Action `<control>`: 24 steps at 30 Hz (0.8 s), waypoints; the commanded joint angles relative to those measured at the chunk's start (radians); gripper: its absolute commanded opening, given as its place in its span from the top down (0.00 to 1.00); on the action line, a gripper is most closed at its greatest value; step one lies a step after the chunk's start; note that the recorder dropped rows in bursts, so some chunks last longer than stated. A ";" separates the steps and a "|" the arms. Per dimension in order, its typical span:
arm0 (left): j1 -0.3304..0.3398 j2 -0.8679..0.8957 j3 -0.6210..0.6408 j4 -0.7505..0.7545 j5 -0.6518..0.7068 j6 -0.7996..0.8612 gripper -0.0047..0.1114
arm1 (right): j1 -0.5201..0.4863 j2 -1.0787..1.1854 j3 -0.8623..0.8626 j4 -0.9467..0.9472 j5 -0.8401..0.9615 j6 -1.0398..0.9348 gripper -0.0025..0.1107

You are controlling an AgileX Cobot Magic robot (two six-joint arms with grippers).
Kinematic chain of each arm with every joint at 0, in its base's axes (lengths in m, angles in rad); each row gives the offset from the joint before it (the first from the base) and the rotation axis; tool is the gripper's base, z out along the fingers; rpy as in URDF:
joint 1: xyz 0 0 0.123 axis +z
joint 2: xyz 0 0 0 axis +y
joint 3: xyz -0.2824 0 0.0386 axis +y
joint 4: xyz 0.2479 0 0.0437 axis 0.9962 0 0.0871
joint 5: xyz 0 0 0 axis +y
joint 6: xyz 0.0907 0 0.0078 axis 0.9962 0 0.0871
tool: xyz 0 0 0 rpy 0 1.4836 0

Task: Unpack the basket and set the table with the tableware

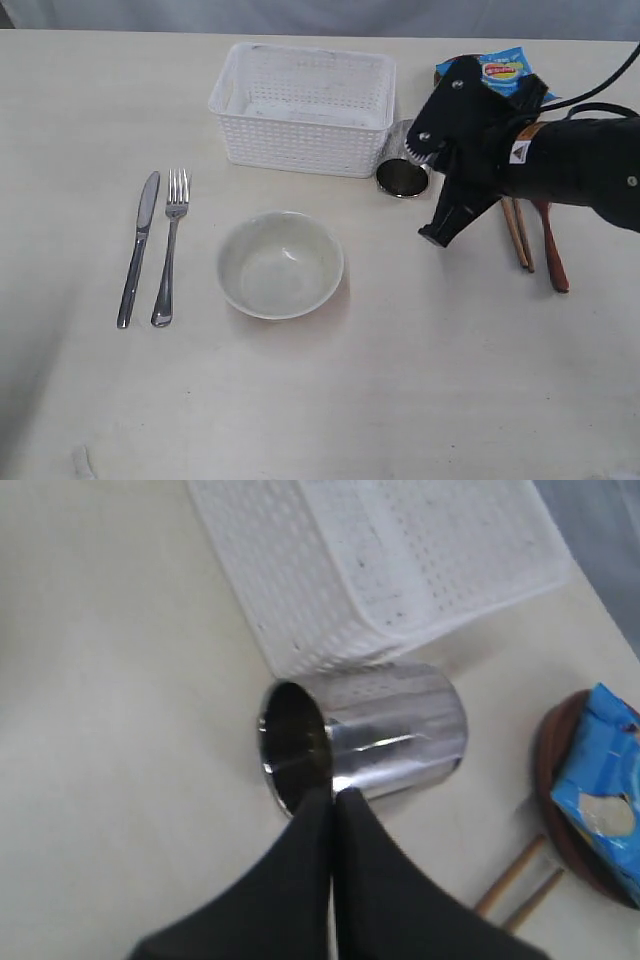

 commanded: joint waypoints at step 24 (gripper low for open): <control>-0.006 -0.003 0.003 0.002 -0.002 -0.001 0.96 | -0.016 -0.002 0.001 0.030 -0.018 0.027 0.98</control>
